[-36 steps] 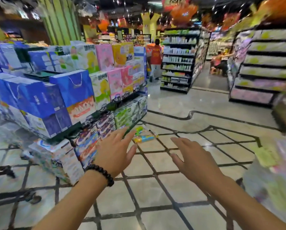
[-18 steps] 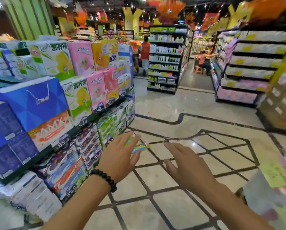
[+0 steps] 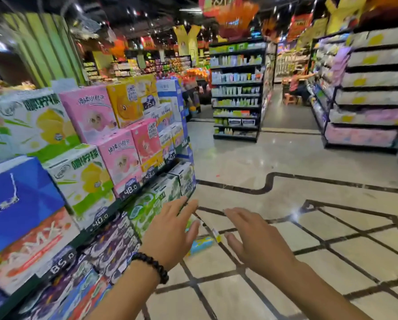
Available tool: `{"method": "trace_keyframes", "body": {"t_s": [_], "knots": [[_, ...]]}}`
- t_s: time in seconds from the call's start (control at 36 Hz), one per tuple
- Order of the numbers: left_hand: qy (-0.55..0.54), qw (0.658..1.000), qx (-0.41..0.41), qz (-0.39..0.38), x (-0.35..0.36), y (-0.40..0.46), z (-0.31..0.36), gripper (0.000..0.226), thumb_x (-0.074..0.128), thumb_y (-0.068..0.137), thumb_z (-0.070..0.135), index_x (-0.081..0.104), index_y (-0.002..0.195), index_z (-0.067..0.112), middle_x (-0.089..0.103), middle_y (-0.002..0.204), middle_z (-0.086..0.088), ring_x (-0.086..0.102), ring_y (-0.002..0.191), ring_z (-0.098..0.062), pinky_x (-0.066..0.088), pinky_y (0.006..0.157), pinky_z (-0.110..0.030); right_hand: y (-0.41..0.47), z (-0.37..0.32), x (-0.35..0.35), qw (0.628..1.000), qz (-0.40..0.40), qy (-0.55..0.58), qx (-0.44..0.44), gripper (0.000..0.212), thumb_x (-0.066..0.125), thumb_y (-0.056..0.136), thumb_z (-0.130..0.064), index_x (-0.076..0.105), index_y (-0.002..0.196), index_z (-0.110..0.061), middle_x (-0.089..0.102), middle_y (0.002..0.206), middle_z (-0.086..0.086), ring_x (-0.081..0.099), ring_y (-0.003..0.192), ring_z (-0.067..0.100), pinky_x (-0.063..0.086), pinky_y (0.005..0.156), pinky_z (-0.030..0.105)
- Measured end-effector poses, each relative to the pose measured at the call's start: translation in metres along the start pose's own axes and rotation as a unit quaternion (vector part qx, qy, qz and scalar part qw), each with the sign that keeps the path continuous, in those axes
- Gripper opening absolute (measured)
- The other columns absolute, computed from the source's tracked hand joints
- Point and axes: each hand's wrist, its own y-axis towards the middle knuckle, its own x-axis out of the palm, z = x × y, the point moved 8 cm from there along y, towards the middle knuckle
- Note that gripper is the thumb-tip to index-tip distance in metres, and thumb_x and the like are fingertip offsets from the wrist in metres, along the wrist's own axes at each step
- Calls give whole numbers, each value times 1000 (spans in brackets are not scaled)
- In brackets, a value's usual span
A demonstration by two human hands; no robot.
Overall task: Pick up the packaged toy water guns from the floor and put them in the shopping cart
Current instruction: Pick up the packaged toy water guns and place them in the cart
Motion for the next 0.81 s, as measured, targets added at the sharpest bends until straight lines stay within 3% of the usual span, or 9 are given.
{"method": "trace_keyframes", "body": {"t_s": [0.22, 0.42, 0.56, 0.81], "knots": [[9, 998, -60, -8, 53, 102, -60, 52, 39, 102, 55, 41, 150, 34, 44, 152, 7, 42, 137, -17, 45, 109, -39, 142, 33, 13, 998, -26, -18, -57, 56, 44, 102, -49, 33, 155, -35, 32, 157, -15, 41, 137, 15, 51, 92, 37], [9, 995, -103, -9, 117, 193, -128, 50, 44, 101, 53, 43, 147, 33, 47, 149, 6, 47, 134, -19, 47, 107, -40, 269, 60, 51, 994, -45, -25, -95, 52, 48, 101, -47, 39, 150, -34, 37, 153, -13, 45, 134, 18, 54, 91, 40], [-19, 992, -121, -11, 166, 285, -177, 52, 43, 102, 53, 42, 149, 30, 46, 152, 2, 46, 136, -21, 46, 108, -41, 382, 77, 66, 990, -54, -51, -119, 59, 46, 101, -48, 30, 156, -34, 32, 159, -11, 41, 139, 17, 49, 98, 38], [-50, 991, -125, 14, 213, 477, -228, 53, 42, 103, 50, 41, 151, 30, 43, 154, 5, 41, 140, -17, 42, 110, -37, 562, 129, 45, 991, -25, -60, -119, 52, 46, 101, -48, 31, 150, -38, 34, 152, -15, 47, 129, 20, 55, 85, 41]]}}
